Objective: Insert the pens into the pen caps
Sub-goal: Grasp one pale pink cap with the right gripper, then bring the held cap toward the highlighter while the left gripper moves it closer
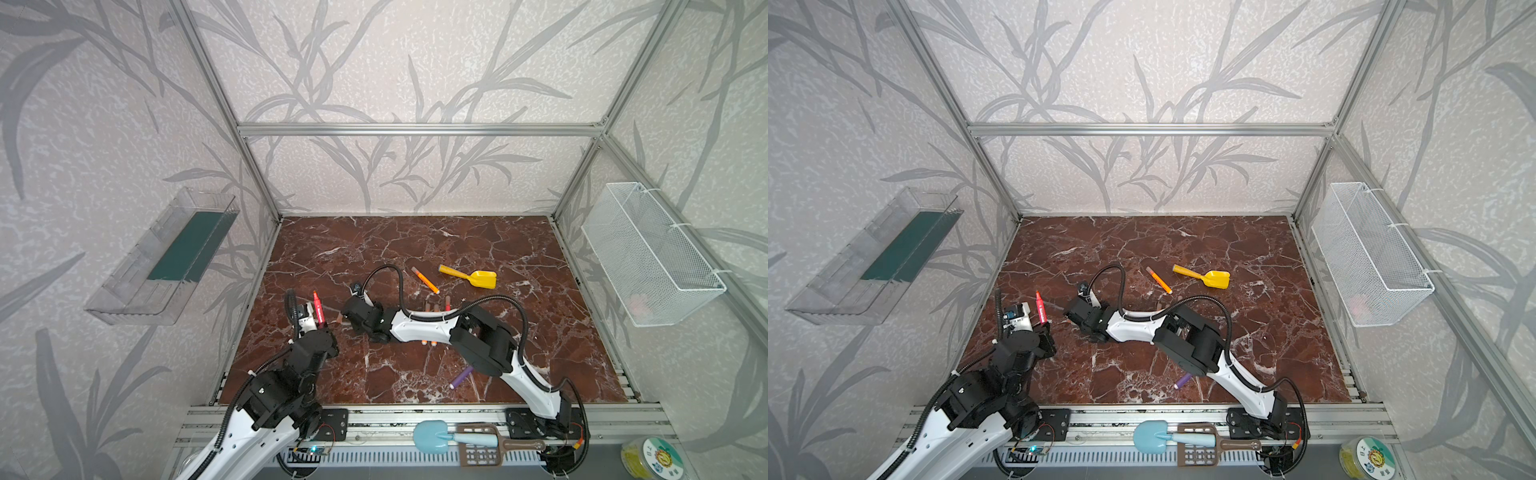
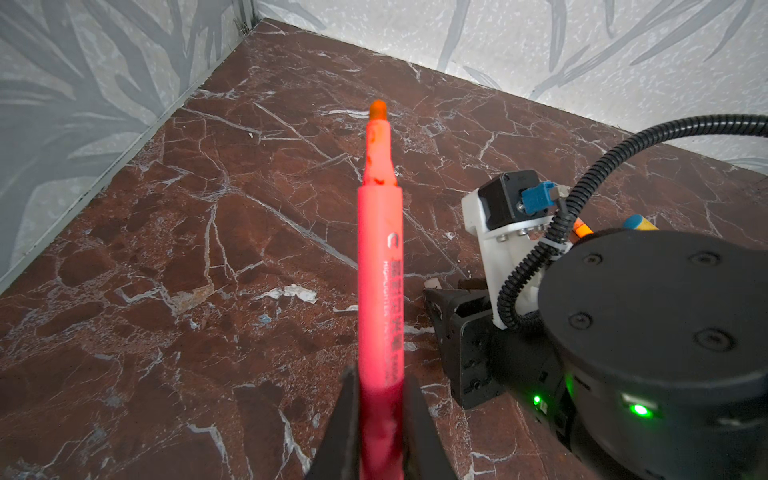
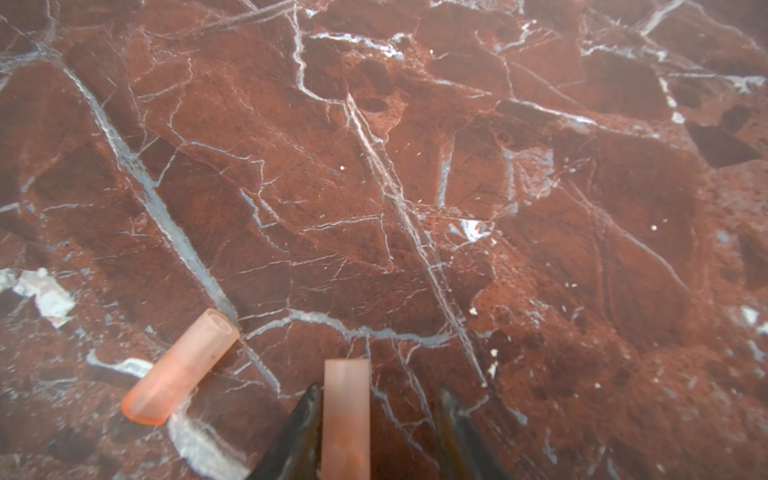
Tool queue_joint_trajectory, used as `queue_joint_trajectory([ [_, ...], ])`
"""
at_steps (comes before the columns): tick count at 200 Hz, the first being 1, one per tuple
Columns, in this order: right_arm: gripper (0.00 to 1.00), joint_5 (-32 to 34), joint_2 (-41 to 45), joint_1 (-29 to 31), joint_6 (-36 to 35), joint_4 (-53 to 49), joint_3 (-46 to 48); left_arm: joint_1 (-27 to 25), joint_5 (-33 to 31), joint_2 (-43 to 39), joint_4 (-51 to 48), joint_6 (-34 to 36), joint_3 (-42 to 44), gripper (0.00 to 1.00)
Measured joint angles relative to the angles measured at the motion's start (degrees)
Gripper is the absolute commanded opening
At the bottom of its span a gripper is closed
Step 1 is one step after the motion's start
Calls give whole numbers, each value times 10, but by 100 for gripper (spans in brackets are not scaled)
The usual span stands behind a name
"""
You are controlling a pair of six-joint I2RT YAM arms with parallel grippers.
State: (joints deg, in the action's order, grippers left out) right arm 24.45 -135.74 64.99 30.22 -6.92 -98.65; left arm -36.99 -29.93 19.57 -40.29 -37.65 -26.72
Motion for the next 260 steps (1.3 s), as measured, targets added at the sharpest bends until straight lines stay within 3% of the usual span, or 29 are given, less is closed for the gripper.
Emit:
queue_joint_trajectory([
  [49, 42, -7, -17, 0, -1, -23, -35, 0, 0, 0, 0, 0, 0, 0],
  [151, 22, -14, -35, -3, 0, -39, -68, 0, 0, 0, 0, 0, 0, 0],
  [221, 18, -16, 38, -25, 5, 42, 62, 0, 6, 13, 5, 5, 0, 0],
  [260, 18, -35, 126, -46, 20, 88, 150, 0, 88, 62, 71, 41, 10, 0],
])
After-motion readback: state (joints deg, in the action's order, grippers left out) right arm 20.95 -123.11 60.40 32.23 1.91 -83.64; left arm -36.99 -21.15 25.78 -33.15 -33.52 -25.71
